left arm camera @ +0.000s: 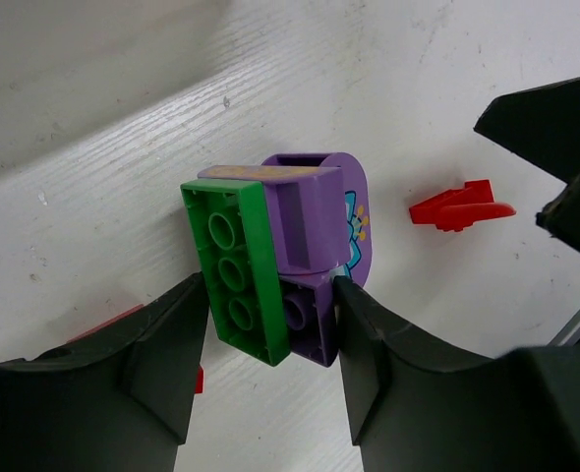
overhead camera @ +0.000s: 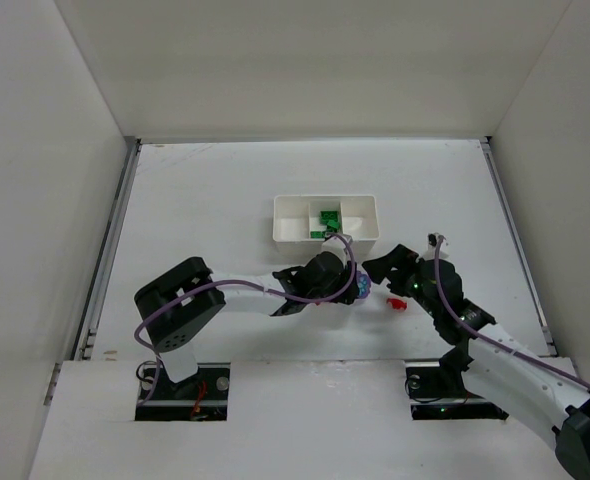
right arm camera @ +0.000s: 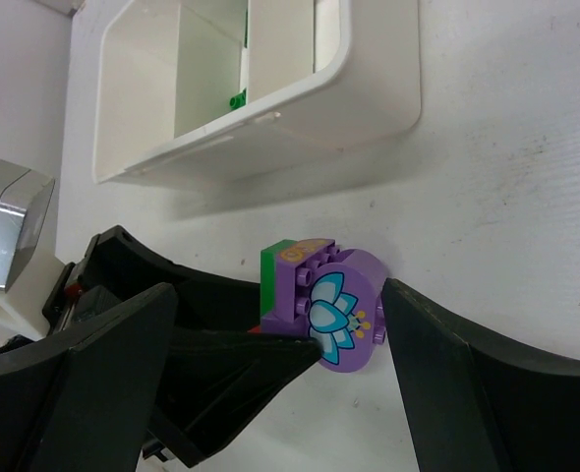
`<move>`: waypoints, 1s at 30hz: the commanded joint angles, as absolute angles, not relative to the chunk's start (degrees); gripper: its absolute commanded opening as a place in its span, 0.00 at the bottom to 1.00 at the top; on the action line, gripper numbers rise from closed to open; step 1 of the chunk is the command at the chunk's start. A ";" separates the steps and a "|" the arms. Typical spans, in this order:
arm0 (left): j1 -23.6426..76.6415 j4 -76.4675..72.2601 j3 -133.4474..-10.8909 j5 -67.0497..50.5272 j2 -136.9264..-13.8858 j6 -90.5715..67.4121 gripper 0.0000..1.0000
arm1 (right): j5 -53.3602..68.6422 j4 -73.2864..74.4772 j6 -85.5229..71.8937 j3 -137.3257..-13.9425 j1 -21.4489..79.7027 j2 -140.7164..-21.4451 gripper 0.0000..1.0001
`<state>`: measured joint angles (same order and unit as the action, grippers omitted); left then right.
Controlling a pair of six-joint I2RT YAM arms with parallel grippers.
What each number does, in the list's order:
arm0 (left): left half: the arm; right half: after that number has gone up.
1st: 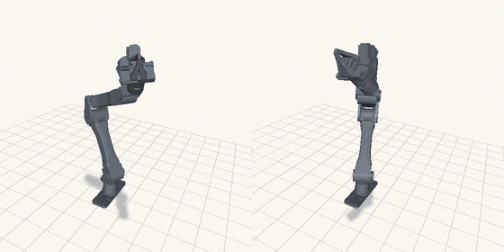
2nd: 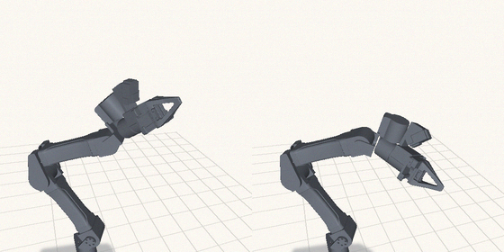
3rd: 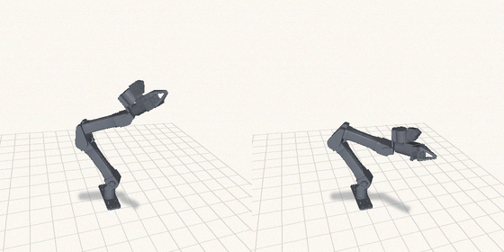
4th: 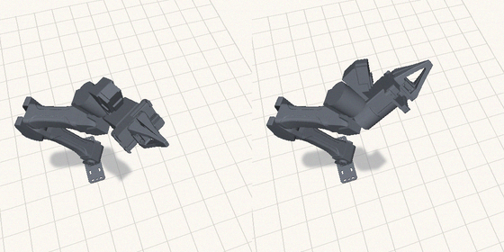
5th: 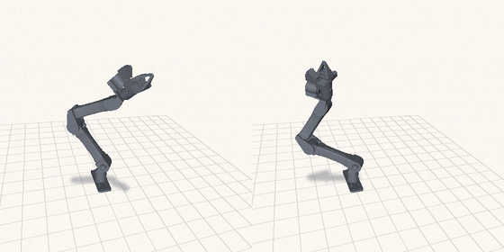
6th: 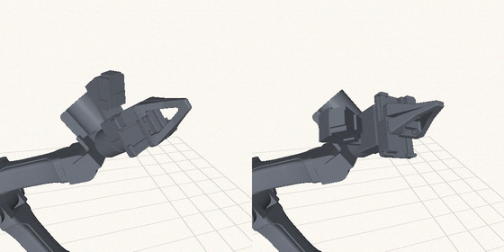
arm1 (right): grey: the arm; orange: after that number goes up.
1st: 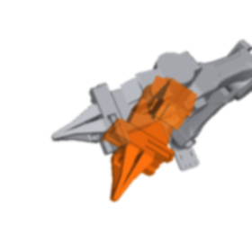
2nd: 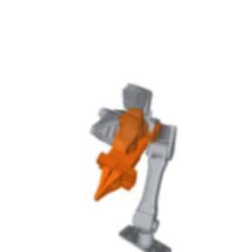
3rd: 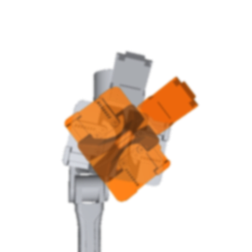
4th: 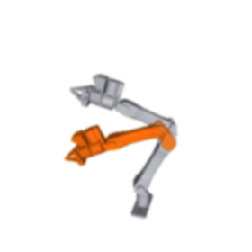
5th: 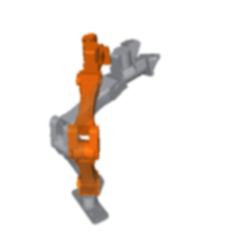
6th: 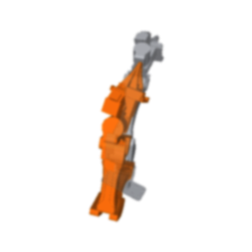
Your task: Sort the legos into containers by color
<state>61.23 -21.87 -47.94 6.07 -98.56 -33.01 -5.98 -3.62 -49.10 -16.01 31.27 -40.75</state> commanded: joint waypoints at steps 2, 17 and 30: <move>60.95 -22.85 -48.61 6.50 -96.86 -32.61 0.40 | -5.98 -6.77 -49.22 -15.73 31.95 -40.52 0.91; 55.77 -23.20 -39.21 7.21 -76.66 -36.99 0.29 | 2.71 -13.61 -48.34 -19.33 31.95 -37.09 0.97; 46.89 -22.32 -29.71 -3.94 -56.09 -47.01 0.29 | 21.96 -39.45 -52.64 -28.21 34.76 -57.20 0.99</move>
<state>48.21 -20.93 -31.20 0.23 -59.48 -43.46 15.88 -27.83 -50.87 -24.91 33.63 -54.39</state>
